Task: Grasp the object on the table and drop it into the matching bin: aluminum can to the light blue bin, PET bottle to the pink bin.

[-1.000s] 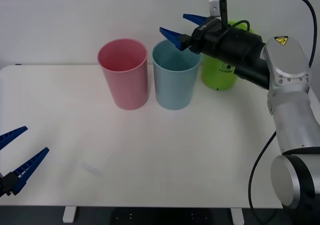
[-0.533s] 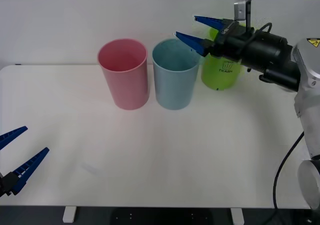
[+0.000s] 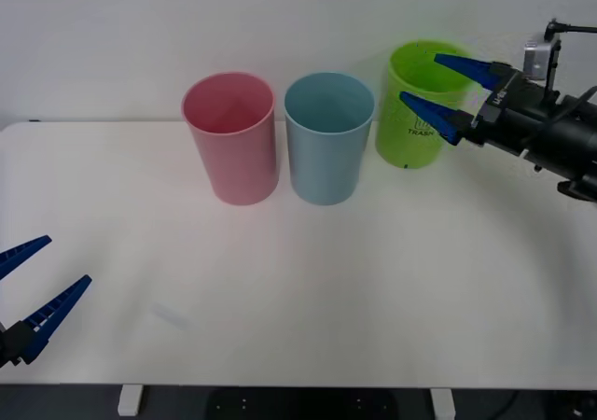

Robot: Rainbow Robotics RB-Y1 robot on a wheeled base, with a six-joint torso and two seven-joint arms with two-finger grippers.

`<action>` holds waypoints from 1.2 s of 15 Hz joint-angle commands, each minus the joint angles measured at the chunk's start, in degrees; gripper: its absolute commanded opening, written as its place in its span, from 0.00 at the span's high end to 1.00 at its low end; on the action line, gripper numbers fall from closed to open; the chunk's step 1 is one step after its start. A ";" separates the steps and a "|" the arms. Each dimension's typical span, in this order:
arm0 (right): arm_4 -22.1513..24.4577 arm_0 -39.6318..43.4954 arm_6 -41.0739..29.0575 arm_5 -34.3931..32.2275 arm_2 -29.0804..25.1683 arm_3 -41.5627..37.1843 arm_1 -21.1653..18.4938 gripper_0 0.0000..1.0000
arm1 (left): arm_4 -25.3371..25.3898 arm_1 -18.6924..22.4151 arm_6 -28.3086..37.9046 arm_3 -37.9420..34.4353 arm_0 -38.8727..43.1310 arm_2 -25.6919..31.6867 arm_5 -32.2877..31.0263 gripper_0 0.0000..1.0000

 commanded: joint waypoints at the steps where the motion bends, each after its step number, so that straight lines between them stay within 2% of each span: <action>1: -4.22 5.31 5.08 -0.02 0.06 -1.21 -3.33 0.00 | 0.00 0.00 0.00 0.00 0.00 0.00 0.00 0.00; 4: -6.33 9.79 10.79 1.30 -0.02 -1.21 -5.17 0.00 | 0.00 0.00 0.00 0.00 0.00 0.00 0.00 0.00; 8: -6.42 16.91 18.17 0.95 -2.22 -1.21 -5.79 0.00 | 0.00 0.00 0.00 0.00 0.00 0.00 0.00 0.00; 11: -6.50 20.86 20.37 -0.20 -3.54 -1.21 -6.05 0.00 | 0.00 0.00 0.00 0.00 0.00 0.00 0.00 0.00; 18: -6.68 24.82 20.11 -13.38 -7.85 -1.21 -5.96 0.00 | 0.00 0.00 0.00 0.00 0.00 0.00 0.00 0.00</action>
